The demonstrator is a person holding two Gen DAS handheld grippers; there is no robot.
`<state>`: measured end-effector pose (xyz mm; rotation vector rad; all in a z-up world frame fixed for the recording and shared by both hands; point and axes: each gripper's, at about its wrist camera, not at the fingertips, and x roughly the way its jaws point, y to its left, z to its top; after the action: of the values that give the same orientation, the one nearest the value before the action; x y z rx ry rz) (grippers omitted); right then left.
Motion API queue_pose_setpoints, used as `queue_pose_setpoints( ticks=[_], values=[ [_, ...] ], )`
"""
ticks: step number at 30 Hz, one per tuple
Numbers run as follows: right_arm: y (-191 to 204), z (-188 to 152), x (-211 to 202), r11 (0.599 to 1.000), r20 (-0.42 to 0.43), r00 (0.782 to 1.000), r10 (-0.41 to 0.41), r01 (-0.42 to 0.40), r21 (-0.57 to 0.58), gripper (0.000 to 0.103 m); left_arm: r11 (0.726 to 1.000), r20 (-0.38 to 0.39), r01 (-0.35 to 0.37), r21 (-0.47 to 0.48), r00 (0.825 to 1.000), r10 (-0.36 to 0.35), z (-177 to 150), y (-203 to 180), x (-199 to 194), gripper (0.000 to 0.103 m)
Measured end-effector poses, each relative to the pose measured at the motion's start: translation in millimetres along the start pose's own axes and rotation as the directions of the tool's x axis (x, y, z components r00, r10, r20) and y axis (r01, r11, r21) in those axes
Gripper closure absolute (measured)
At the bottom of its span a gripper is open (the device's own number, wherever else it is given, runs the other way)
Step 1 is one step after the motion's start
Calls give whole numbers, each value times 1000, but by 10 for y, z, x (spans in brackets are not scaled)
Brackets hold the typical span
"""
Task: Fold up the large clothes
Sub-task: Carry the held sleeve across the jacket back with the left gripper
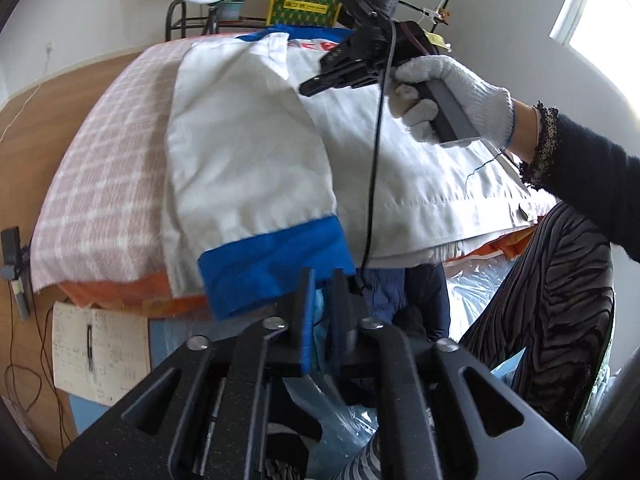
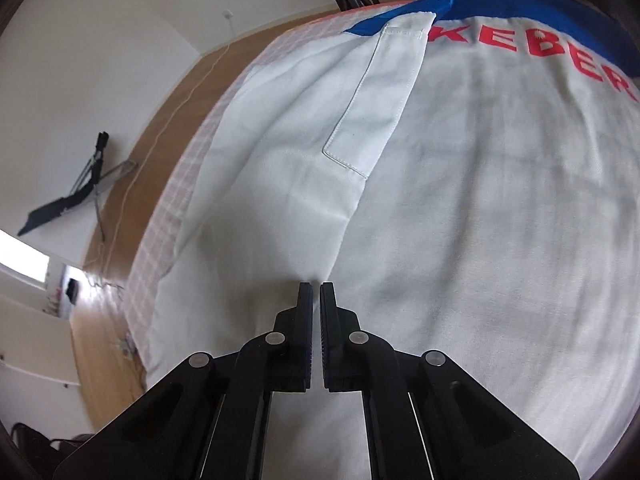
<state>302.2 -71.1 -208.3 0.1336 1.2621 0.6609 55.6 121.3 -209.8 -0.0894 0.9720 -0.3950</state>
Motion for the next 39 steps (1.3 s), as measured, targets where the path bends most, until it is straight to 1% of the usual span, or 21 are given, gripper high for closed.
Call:
queue_pose_setpoints(
  ticks=[1, 2, 5, 8, 10, 11, 12, 14, 15, 16, 17, 19, 21, 23, 25, 26, 28, 31, 35, 38, 39],
  values=[
    [-3, 1, -13, 1000, -4, 1000, -22, 22, -15, 100, 1000, 15, -13, -21, 1000, 13, -28, 50, -54, 74],
    [-22, 5, -34, 999, -3, 999, -36, 36, -26, 99, 999, 30, -19, -50, 999, 20, -42, 110, -101, 70],
    [-71, -18, -146, 997, 15, 998, -67, 67, -41, 97, 984, 52, -33, -173, 998, 42, -23, 369, -156, 70],
    [-80, -3, -287, 996, 59, 996, -73, 76, -50, 89, 972, 41, -40, -233, 998, 51, 12, 524, -56, 70],
    [-68, 0, -394, 996, 93, 994, -62, 67, -50, 78, 962, 16, -22, -272, 999, 28, 28, 592, 95, 67],
    [-48, 3, -435, 997, 107, 993, -52, 59, -56, 77, 956, -6, -24, -293, 1000, 23, 34, 628, 198, 60],
    [-38, 1, -483, 997, 118, 992, -44, 52, -65, 75, 949, -25, -37, -312, 999, 31, 32, 666, 296, 59],
    [40, 3, -553, 995, 140, 990, -35, 47, -87, 72, 937, -49, -44, -348, 998, 28, 17, 742, 454, 59],
    [55, -2, -592, 994, 149, 988, -34, 48, -96, 66, 934, -73, -64, -353, 997, 41, 9, 757, 527, 59],
    [57, -11, -621, 994, 157, 987, -32, 48, -101, 60, 932, -108, -121, -342, 990, 89, 3, 761, 599, 65],
    [72, -21, -625, 993, 163, 986, -25, 43, -106, 59, 931, -119, -155, -332, 985, 121, -8, 763, 638, 66],
    [102, -26, -596, 992, 160, 987, -16, 35, -119, 59, 927, -115, -151, -343, 986, 119, -25, 773, 634, 66],
    [155, -30, -519, 991, 145, 989, -33, 52, -127, 59, 928, -83, -145, -343, 989, 124, -14, 756, 525, 66],
    [173, -36, -475, 988, 134, 989, -57, 76, -138, 59, 928, -32, -144, -343, 989, 142, -3, 745, 354, 66],
    [238, -62, -511, 984, 132, 989, -73, 93, -152, 59, 923, 12, -147, -355, 987, 161, 12, 789, 219, 65],
    [285, -47, -541, 983, 137, 988, -66, 88, -160, 59, 918, 34, -143, -370, 985, 167, 15, 833, 172, 61],
    [399, -1, -629, 982, 155, 987, -45, 72, -175, 59, 905, 47, -121, -407, 987, 154, 17, 945, 160, 56],
    [620, 147, -681, 971, 188, 982, -34, 77, -226, 58, 886, 38, -103, -453, 990, 134, 20, 1077, 203, 56],
    [808, 383, -405, 955, 191, 980, -63, 114, -273, 58, 871, 51, -84, -484, 991, 124, 16, 1152, 199, 56],
    [733, 600, -44, 961, 159, 980, -116, 152, -233, 59, 869, 64, -79, -489, 990, 126, 21, 1161, 153, 56],
    [675, 681, 42, 966, 155, 980, -128, 159, -205, 61, 866, 69, -76, -495, 990, 126, 26, 1167, 147, 56]
  ],
)
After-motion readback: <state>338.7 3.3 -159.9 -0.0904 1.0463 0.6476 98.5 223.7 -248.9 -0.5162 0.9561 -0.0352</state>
